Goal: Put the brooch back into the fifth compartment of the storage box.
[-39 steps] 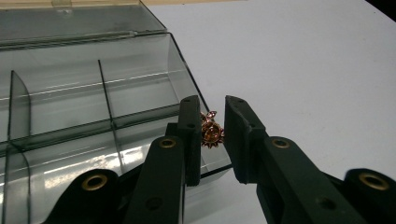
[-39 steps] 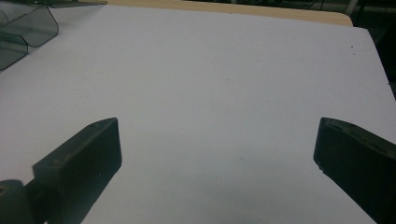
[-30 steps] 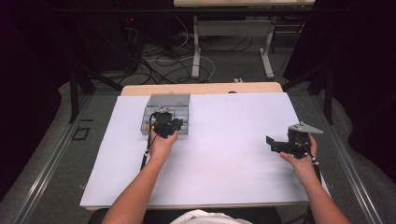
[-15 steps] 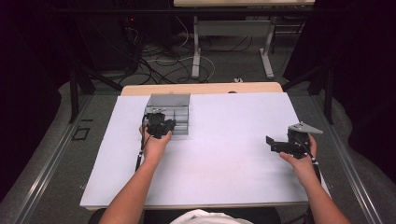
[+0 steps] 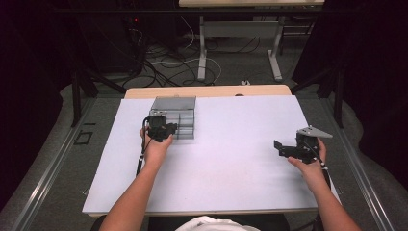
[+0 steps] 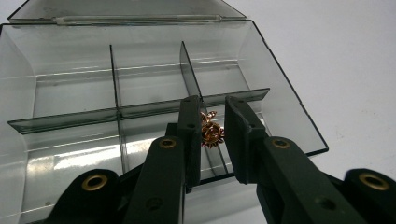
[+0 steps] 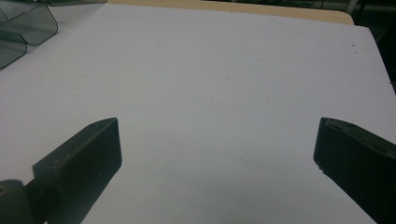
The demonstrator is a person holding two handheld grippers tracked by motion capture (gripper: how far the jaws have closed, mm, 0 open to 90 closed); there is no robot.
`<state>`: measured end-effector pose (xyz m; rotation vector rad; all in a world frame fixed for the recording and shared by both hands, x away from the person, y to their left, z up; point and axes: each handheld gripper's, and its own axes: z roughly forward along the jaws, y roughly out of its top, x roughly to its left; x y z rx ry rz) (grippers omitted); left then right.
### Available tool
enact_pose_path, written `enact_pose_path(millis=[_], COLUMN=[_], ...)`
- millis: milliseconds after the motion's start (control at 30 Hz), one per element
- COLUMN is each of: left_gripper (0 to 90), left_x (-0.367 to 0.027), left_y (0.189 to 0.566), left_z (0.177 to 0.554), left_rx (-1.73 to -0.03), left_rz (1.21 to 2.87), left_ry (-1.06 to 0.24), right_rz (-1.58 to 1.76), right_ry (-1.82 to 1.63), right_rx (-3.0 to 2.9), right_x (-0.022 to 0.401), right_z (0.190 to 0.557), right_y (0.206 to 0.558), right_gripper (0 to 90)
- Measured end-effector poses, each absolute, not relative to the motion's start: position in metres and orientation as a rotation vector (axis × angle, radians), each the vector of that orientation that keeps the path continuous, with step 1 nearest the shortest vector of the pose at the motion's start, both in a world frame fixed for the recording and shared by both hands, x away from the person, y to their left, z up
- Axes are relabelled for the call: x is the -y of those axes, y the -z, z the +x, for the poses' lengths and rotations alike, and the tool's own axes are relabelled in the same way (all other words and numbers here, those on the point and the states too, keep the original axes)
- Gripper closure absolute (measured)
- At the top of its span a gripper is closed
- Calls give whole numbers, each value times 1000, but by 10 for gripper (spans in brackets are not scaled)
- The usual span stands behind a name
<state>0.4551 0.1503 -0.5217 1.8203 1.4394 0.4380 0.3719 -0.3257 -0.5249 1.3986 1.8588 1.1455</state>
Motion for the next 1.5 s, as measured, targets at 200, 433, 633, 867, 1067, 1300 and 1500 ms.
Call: enact_pose_path(millis=[200, 433, 633, 867, 1067, 1300, 1500], left_gripper=[767, 767, 767, 767, 767, 767, 767], left_x=[-152, -151, -154, -155, -156, -157, -157], left_y=[521, 523, 521, 523, 526, 529, 531], left_z=[457, 461, 464, 468, 471, 473, 475], left_rx=[-1453, -1464, -1476, -1482, -1508, -1520, -1530], left_rz=[1863, 1891, 1930, 1960, 1970, 1965, 1963], left_ry=[-424, -406, -388, -376, -357, -351, -353], right_rz=[1394, 1392, 1387, 1386, 1395, 1391, 1395], right_ry=[-1148, -1154, -1151, -1149, -1153, -1149, -1152], right_rx=[-1872, -1874, -1869, -1871, -1869, -1874, -1870], right_x=[325, 325, 324, 324, 323, 323, 323], right_z=[372, 373, 374, 373, 373, 373, 373], right_y=[525, 525, 526, 526, 526, 526, 526], right_gripper=[5, 5, 5, 5, 6, 8, 8])
